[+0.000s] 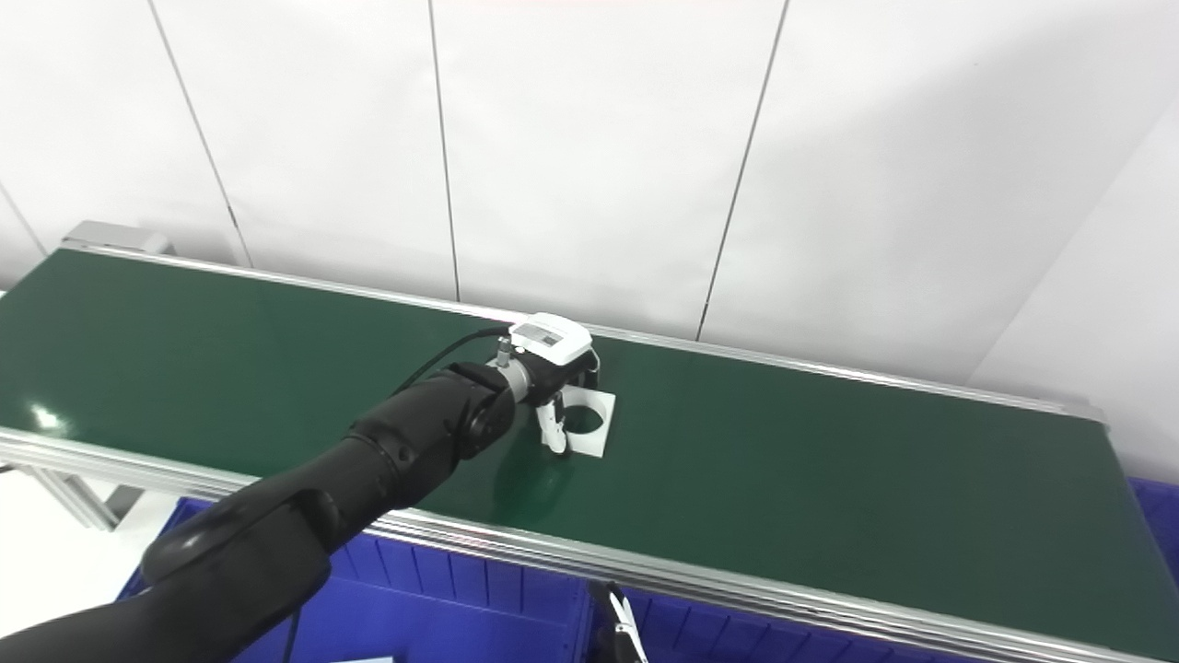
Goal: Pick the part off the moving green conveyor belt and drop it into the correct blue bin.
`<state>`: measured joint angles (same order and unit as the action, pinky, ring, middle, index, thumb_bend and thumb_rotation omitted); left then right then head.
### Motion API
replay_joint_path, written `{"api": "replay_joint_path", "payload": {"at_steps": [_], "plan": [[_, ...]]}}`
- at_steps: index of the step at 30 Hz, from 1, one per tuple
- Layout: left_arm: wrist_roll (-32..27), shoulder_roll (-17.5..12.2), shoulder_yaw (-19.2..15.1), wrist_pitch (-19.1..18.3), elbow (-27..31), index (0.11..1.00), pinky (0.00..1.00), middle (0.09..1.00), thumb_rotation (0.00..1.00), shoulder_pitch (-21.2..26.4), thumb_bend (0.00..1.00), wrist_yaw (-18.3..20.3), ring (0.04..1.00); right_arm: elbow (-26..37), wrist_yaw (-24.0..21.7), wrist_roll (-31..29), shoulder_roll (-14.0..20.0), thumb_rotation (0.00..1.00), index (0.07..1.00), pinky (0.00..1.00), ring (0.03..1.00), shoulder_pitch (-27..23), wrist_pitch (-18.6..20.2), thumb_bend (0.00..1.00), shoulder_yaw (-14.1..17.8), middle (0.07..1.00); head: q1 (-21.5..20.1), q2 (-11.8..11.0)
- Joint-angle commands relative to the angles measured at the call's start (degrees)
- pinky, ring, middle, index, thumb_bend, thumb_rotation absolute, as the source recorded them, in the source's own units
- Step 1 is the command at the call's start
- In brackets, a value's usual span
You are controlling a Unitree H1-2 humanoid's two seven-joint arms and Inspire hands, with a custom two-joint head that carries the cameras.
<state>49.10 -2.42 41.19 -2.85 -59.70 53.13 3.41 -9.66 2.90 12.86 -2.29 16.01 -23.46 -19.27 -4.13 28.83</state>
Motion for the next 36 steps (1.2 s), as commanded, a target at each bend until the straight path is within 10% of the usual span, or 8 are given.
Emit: {"api": "replay_joint_path", "payload": {"at_steps": [1,19,36], "plan": [[0.4,1.4,1.3,-1.7,-1.7,0.498,0.22,0.442,0.0,0.2,0.52,4.6,0.321,2.1,0.0,-0.2,-5.5,0.91,0.939,0.92,0.975,-0.1,-1.2,0.96,-2.8,0.996,-0.1,0.1],[0.1,-2.2,1.1,-1.4,6.6,0.501,0.22,0.438,0.0,2.6,0.52,6.3,0.303,1.6,-0.5,-0.9,-4.3,0.92,0.945,0.93,0.975,-1.0,-1.6,0.95,-2.1,0.999,2.4,-0.4],[-3.0,-14.1,-6.9,0.5,36.7,0.524,0.28,0.419,0.0,-4.8,0.52,13.3,0.348,0.3,-1.8,-3.3,-1.6,0.96,0.95,0.96,0.959,-2.9,-1.8,1.0,0.2,0.999,8.6,0.3]]}}
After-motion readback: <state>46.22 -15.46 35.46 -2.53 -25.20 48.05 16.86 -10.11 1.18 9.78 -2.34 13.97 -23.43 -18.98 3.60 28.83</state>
